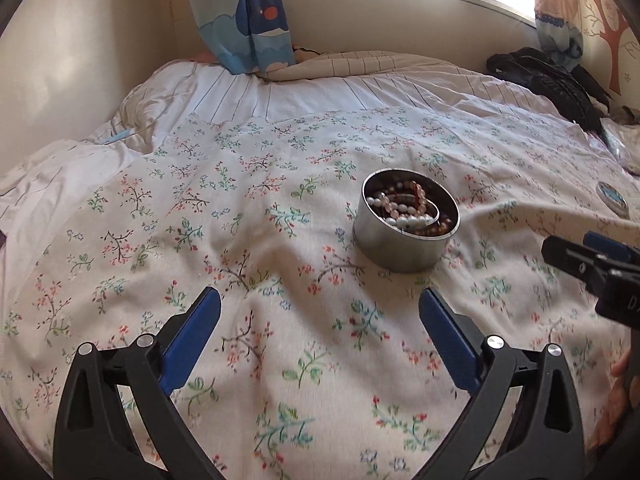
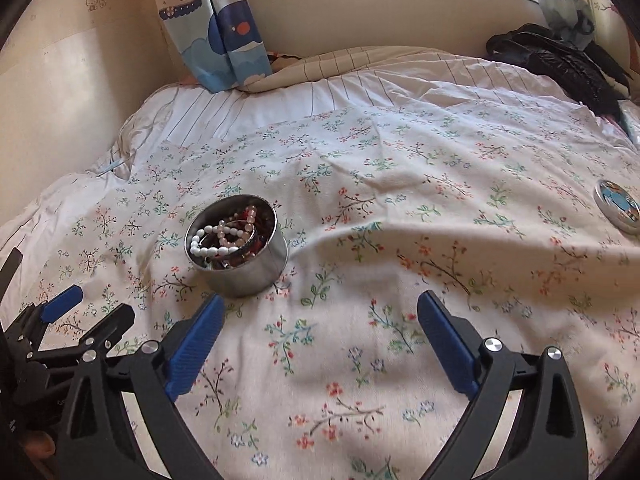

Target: Organize jewelry

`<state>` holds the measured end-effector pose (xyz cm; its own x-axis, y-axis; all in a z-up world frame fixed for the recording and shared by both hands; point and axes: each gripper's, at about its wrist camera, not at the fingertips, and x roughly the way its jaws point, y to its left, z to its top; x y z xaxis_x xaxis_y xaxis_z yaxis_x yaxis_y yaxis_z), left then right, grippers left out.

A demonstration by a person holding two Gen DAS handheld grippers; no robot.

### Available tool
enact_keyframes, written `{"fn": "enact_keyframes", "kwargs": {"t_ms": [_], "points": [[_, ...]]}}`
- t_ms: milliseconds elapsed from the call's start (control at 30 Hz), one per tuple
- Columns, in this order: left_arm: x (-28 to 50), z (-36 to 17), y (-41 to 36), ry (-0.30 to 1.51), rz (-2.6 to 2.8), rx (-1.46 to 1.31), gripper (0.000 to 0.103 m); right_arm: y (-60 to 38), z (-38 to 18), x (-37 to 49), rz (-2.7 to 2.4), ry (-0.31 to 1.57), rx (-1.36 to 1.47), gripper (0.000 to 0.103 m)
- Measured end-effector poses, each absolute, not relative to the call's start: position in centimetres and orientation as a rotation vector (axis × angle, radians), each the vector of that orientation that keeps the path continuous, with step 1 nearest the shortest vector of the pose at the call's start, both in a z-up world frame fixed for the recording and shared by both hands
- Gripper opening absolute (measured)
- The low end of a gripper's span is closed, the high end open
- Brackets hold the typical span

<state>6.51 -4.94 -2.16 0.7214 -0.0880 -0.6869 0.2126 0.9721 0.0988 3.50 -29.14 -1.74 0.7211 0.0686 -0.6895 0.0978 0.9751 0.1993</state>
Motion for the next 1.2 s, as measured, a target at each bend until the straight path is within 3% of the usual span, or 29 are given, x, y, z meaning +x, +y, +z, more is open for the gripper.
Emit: {"fn": "enact_keyframes", "kwargs": {"t_ms": [200, 433, 1200], "points": [[2.3, -0.9, -5.1, 0.702, -0.196, 0.248, 0.095, -29.3, 0.1, -1.4, -0.072, 0.681, 0.185, 0.094], [-0.9, 0.6, -4.8, 0.655, -0.201, 0.254, 0.095, -28.8, 0.1, -3.1, -0.077, 0.714, 0.165, 0.096], [-3.8, 1.7, -1.3, 0.672, -0.136, 0.176, 0.096, -30.6, 0.9, -6.0, -0.128, 0.707, 0.258, 0.096]]}}
